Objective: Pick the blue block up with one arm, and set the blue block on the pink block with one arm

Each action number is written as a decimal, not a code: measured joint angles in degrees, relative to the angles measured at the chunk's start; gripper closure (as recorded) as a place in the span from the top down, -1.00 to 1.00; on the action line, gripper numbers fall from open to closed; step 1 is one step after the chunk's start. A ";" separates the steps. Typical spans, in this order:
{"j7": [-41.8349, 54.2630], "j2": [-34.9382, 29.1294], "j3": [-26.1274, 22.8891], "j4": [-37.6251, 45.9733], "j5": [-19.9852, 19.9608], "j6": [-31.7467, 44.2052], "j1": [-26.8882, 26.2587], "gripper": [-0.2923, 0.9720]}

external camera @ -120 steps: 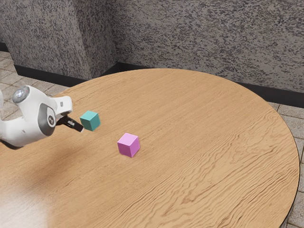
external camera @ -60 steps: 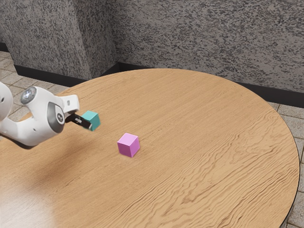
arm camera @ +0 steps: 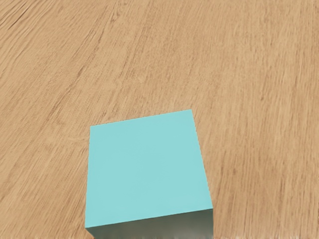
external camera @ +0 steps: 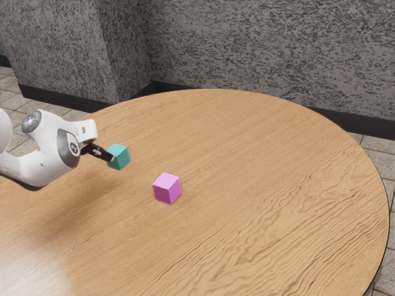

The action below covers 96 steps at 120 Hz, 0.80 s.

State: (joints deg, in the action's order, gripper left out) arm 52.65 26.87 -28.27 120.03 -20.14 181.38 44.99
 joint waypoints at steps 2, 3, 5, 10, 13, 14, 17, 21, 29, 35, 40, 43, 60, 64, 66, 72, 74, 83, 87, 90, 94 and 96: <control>0.08 0.14 -0.01 -0.02 -0.01 0.00 -0.11 0.42; 0.13 0.22 -0.01 -0.04 -0.01 0.00 -0.17 0.42; 0.21 0.44 -0.02 -0.06 -0.02 0.00 -0.26 0.42; 0.40 1.08 -0.03 -0.42 -0.04 0.01 -0.39 0.42; 0.51 1.54 0.00 -0.77 -0.04 0.01 -0.40 0.42; 0.55 1.69 -0.01 -0.89 -0.05 0.01 -0.40 0.42; 0.65 2.12 0.00 -1.24 -0.05 0.01 -0.42 0.42; 0.78 2.59 -0.01 -1.70 -0.07 0.01 -0.44 0.42; 1.02 2.98 -0.02 -2.18 -0.13 0.02 -0.18 0.42; 1.18 3.38 -0.04 -2.84 -0.17 0.01 -0.02 0.42; 1.30 3.70 -0.08 -3.23 -0.19 0.00 0.05 0.42; 1.37 4.04 -0.20 -3.37 -0.21 -0.01 0.06 0.42; 1.67 4.67 -0.53 -3.79 -0.32 -0.05 -0.14 0.42; 1.72 4.77 -0.54 -3.98 -0.43 -0.07 -0.30 0.42; 1.75 4.95 -0.54 -4.23 -0.53 -0.10 -0.41 0.42; 1.81 5.61 -0.57 -5.23 -0.77 -0.22 -0.77 0.42; 1.81 6.26 -0.52 -6.54 -0.84 -0.39 -1.32 0.42; 1.81 7.91 -0.40 -9.45 -1.07 -1.02 -2.79 0.42; 1.81 8.30 -0.31 -9.83 -1.22 -1.23 -3.02 0.42; 1.81 8.46 -0.22 -9.84 -1.40 -1.37 -3.06 0.42; 1.81 8.56 -0.06 -9.77 -1.58 -1.53 -3.02 0.42; 1.81 8.60 0.00 -9.73 -1.66 -1.60 -3.00 0.42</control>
State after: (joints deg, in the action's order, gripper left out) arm 54.46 35.46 -28.27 110.30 -21.80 179.77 41.98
